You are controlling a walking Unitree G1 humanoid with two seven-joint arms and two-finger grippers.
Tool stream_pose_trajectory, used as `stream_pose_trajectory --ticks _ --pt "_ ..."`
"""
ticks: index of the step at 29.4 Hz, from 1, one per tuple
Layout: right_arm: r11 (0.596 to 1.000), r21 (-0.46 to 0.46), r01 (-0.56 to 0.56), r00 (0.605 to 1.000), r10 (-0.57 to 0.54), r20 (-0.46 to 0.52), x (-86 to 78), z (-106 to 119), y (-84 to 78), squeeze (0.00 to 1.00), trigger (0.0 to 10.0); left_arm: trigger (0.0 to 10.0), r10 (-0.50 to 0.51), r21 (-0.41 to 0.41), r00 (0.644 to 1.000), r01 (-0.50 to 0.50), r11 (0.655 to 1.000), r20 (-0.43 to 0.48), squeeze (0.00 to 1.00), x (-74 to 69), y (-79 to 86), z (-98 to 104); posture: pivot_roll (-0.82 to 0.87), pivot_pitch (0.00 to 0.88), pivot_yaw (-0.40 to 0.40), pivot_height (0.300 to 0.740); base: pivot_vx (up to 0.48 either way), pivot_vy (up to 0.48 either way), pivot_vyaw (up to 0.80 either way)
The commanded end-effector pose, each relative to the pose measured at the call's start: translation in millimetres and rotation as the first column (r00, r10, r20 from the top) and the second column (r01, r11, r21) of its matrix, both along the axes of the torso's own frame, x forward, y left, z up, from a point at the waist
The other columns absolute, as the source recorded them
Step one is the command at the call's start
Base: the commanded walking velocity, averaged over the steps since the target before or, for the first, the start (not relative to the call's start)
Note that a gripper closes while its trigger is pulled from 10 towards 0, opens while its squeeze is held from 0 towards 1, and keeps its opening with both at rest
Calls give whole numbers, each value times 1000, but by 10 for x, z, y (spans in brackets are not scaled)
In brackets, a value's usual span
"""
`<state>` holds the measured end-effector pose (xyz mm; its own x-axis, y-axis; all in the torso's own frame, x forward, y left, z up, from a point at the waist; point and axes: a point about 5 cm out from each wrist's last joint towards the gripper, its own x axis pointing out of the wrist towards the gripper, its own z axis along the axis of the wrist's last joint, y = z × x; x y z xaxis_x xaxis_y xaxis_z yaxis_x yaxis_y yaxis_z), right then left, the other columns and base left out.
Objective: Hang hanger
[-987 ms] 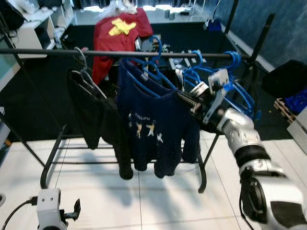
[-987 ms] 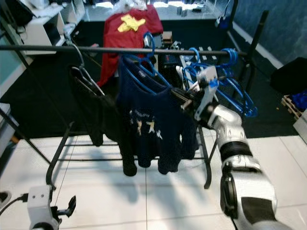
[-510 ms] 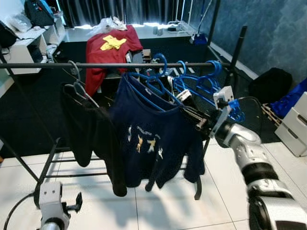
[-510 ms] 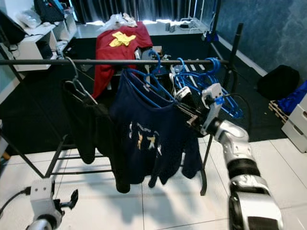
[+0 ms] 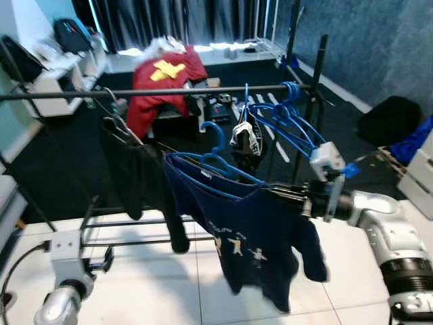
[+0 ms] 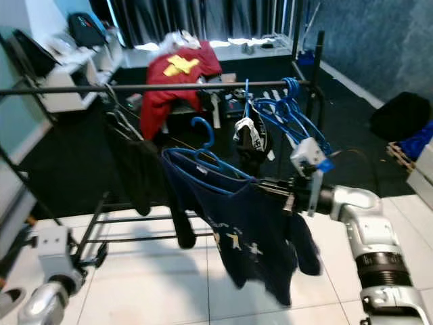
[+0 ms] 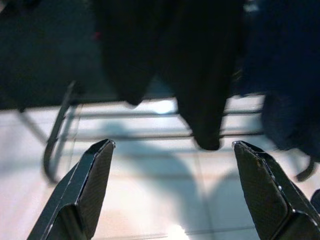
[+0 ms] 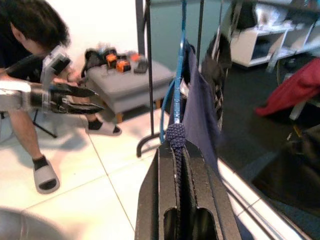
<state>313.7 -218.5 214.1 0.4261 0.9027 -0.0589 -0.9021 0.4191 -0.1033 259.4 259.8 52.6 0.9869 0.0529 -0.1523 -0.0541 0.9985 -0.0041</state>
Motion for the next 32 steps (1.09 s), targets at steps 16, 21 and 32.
stream_pose_trajectory --ticks 16,21,32 --pt "922 123 -367 930 365 41 -276 444 310 0 0 10000 -397 83 832 398 914 388 0 118 -137 1124 -59 0 4 740 -23 0 0" --pt "916 129 -379 925 379 25 -276 446 326 0 0 10000 -566 117 685 585 803 459 0 -115 -154 1443 -59 0 -2 740 0 0 0" --pt "899 169 -405 914 402 51 -294 561 352 0 0 10000 -756 143 586 755 640 291 0 -354 -194 1409 -56 0 -1 740 0 0 0"
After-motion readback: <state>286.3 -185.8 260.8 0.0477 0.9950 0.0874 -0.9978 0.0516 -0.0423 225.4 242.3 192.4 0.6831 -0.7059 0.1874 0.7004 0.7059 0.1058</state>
